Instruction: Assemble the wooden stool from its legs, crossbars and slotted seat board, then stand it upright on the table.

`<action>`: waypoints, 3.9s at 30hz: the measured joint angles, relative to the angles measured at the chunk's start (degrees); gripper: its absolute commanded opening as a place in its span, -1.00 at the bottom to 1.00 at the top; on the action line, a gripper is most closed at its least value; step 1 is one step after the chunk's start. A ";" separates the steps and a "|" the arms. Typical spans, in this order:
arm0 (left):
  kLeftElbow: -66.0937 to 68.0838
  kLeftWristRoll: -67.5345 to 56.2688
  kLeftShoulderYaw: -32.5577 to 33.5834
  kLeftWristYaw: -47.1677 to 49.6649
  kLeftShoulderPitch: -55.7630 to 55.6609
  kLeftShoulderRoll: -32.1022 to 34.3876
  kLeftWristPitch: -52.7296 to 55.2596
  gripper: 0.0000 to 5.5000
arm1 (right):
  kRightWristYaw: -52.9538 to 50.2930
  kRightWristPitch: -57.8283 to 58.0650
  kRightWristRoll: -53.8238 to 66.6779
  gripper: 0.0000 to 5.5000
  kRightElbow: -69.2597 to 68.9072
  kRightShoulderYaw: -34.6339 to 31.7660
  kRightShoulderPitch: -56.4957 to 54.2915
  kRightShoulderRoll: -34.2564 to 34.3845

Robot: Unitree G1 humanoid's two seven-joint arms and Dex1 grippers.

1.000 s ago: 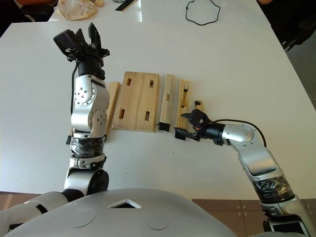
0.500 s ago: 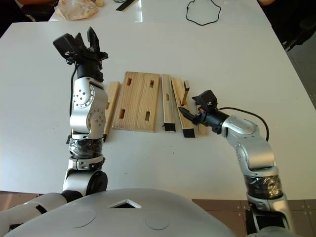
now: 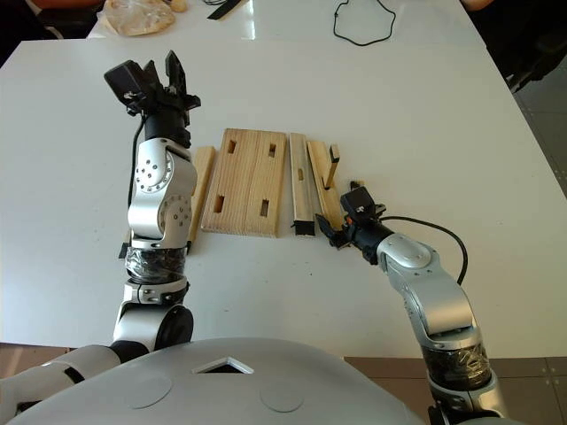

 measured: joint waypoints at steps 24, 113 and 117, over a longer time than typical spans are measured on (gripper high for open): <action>0.65 -0.85 -0.64 0.83 -0.46 -0.28 -0.15 -0.24 | -7.08 10.41 -0.91 -0.24 0.45 -2.44 -5.37 7.35; -10.79 -45.30 12.97 -65.37 6.93 52.42 29.05 -0.24 | 39.02 -17.48 22.15 0.26 23.82 -8.10 -27.30 -5.51; -7.75 -34.58 10.28 -76.67 13.14 56.30 21.31 -0.24 | 35.84 -20.64 18.05 0.26 26.87 -7.61 -27.05 -4.40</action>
